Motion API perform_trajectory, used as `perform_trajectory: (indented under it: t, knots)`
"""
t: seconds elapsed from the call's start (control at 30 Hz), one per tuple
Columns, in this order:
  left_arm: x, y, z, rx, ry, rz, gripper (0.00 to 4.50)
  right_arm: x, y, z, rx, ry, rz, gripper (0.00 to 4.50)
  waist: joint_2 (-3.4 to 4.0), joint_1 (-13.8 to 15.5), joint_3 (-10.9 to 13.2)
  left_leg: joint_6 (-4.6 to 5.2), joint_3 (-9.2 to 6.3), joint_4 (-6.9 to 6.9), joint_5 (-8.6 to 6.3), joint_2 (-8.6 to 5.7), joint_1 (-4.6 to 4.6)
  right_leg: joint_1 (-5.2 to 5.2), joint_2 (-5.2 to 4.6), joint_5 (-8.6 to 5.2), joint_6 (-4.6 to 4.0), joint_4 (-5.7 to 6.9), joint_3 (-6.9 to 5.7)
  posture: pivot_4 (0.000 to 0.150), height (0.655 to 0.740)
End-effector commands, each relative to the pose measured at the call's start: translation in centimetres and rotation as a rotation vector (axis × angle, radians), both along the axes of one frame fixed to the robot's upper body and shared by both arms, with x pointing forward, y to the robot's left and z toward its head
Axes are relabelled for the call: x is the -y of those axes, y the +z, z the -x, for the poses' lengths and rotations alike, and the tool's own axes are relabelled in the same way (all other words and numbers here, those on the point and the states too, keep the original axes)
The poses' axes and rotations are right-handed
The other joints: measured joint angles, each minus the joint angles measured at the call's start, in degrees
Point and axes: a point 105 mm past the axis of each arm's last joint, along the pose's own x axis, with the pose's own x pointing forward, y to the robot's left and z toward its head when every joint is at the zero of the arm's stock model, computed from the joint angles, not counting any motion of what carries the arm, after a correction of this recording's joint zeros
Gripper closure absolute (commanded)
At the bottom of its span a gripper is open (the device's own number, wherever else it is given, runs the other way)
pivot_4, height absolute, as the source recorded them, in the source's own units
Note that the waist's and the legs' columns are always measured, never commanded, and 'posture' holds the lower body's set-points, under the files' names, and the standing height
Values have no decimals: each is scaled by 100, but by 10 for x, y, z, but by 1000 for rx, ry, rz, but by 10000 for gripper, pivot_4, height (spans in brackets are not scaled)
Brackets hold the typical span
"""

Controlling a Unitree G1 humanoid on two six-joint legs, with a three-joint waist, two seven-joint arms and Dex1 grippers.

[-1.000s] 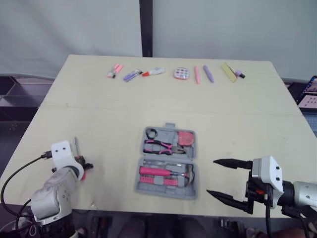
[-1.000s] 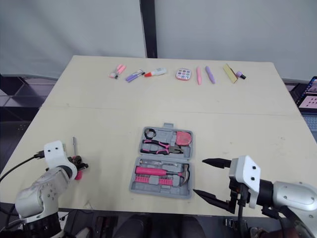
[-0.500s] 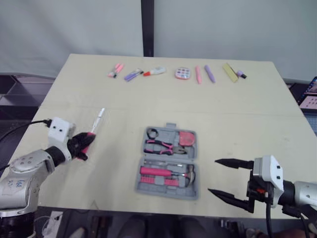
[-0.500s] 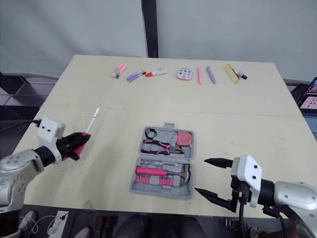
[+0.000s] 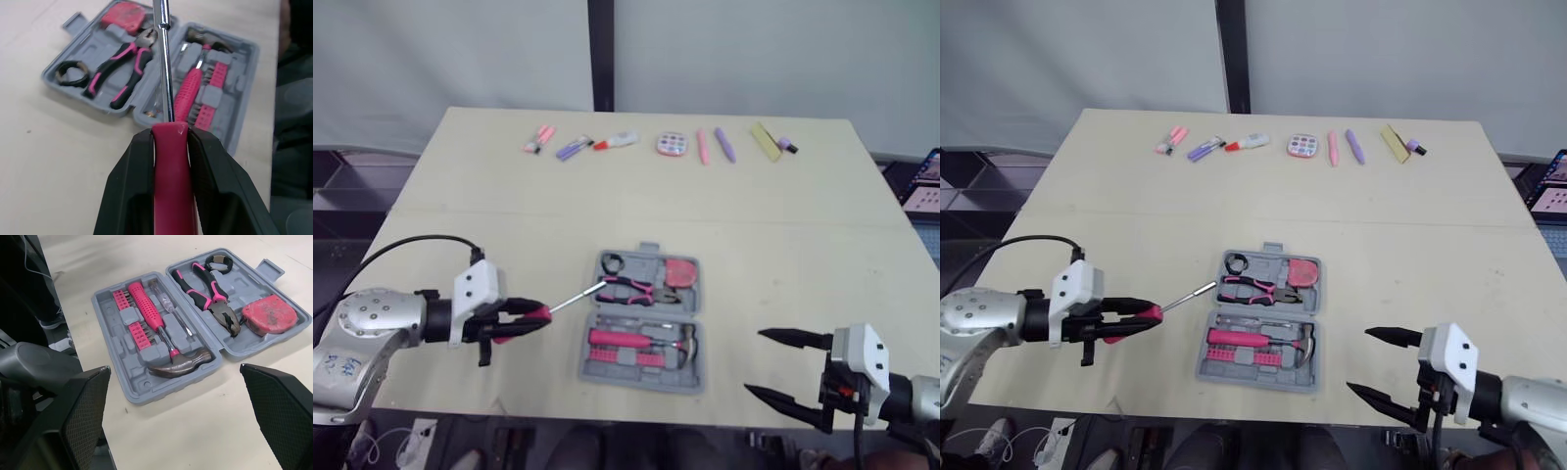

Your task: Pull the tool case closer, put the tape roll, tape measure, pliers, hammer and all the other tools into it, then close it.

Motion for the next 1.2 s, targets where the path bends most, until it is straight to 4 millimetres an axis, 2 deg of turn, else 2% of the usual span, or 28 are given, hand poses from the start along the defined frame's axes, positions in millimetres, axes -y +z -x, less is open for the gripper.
perform_trajectory:
  t: [0.03,0.17,0.4,0.6,0.83,1.03,1.2]
  knots:
    - [16,8,7,10,-107,-47,39513,6,0,8,22,7,34,0,0,10,0,0,0,0,0,0,0,0,0,0,0,1,0,1500,7336]
    - [24,8,10,-5,-165,-115,39513,10,-5,16,18,13,56,0,0,7,0,2,1,2,0,-2,-2,1,1,0,0,2,0,1500,7336]
    - [34,-11,12,-23,-236,-209,39513,13,-6,19,25,12,54,0,9,-38,3,2,5,2,0,0,1,1,6,0,0,5,3,1500,7336]
    - [61,-20,0,2,-256,-248,39513,13,-5,19,24,35,53,0,9,21,3,7,3,14,-2,-4,-4,4,5,0,0,8,6,1500,7336]
    - [91,-28,-1,-5,-285,-280,39513,11,-7,16,19,63,54,0,9,7,3,9,3,18,-3,-3,-5,3,10,0,0,14,5,1500,7336]
    - [104,-33,2,-5,-316,-310,39513,9,-9,13,17,76,51,0,9,19,3,13,3,29,-5,-3,-6,2,11,0,0,26,6,1500,7336]
    - [108,-42,5,-31,-307,-331,39513,7,-9,12,12,85,53,0,9,21,3,26,-3,51,-12,-3,-7,1,11,0,0,47,6,1500,7336]
